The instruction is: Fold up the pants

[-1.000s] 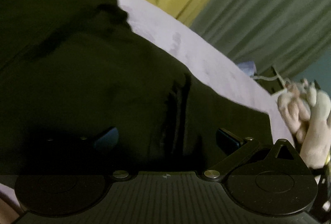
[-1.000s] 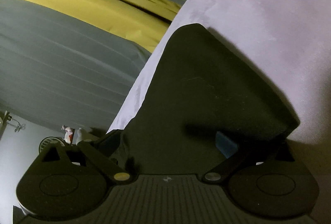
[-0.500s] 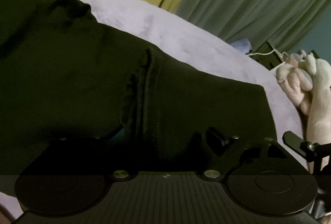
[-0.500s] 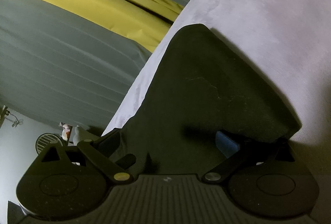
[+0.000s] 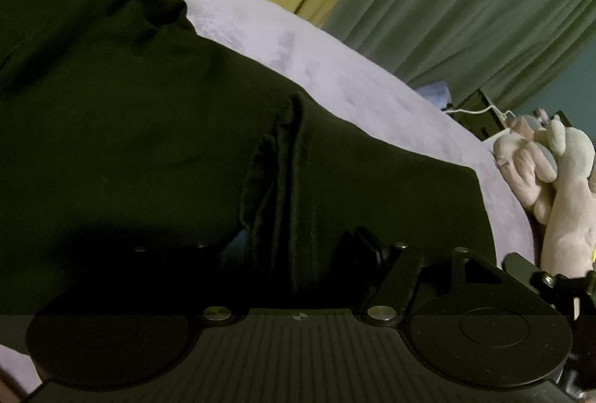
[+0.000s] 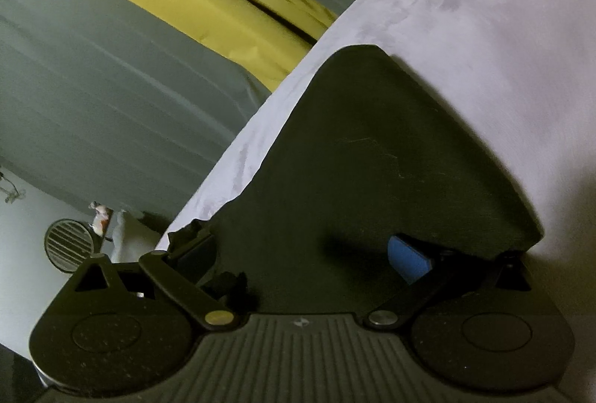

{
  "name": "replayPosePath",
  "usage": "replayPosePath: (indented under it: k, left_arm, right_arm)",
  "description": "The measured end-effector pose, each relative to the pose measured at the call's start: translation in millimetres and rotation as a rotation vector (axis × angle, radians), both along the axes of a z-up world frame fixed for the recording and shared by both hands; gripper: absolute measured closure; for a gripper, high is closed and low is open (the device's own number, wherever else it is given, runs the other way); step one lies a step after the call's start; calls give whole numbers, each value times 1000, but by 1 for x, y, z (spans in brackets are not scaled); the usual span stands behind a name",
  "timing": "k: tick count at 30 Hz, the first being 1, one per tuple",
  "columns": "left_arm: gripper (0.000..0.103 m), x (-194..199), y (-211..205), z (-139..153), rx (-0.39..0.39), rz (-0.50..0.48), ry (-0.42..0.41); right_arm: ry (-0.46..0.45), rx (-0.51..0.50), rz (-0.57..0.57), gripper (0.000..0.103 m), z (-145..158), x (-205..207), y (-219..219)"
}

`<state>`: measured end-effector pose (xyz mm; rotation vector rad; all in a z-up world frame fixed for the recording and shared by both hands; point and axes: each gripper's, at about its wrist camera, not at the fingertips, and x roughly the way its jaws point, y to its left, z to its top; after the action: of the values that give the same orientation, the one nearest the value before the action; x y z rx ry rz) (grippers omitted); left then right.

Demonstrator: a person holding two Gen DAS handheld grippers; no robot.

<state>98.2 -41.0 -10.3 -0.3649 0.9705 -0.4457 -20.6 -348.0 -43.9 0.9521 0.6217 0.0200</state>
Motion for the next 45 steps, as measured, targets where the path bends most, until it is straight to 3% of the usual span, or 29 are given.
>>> replayPosePath:
  k: [3,6,7,8,9,13,17,21,24,26,28,33,35,36,37,39,41,45]
  left_arm:
    - [33,0,2,-1,-10,-3,1]
    - [30,1,5,-3,-37,-2,8]
    - [29,1,7,-3,-45,-4,8]
    - [28,1,8,-4,-50,-7,8]
    - [28,1,8,-5,-55,-10,9]
    - [17,6,16,-7,-128,-14,43]
    - [17,11,32,-12,-225,39,105]
    - [18,15,49,-18,-319,93,161]
    - [15,19,50,-21,-331,80,175]
    - [7,23,48,-23,-364,61,183]
    - [7,27,45,-26,-389,45,192]
    - [7,31,42,-31,-436,29,198]
    - [16,30,48,-36,-485,57,199]
    - [35,30,51,-39,-506,78,208]
    - [63,31,55,-45,-521,103,233]
    - [82,35,60,-62,-567,150,322]
    - [82,37,63,-70,-627,164,352]
    - [89,37,58,-50,-561,122,258]
  right_arm:
    - [20,-44,-10,27,6,2,-3]
    - [48,-20,-28,33,6,14,-9]
    - [45,-24,-25,51,7,20,-10]
    - [48,-62,-16,59,12,29,-10]
    - [54,-101,-25,61,18,38,-10]
    - [52,-163,-30,60,33,70,-17]
    - [168,-235,8,60,19,89,-23]
    - [110,-307,40,59,16,56,-16]
    - [86,-381,60,58,16,22,-10]
    - [87,-376,64,51,20,12,-9]
    - [74,-340,48,30,22,8,-10]
    - [61,-351,31,22,18,15,-2]
    - [58,-389,48,17,18,18,4]
    - [56,-407,55,14,18,19,7]
    - [56,-428,60,14,18,19,10]
    - [58,-474,68,14,20,19,16]
    - [56,-493,72,14,21,18,20]
    - [65,-507,54,14,24,15,22]
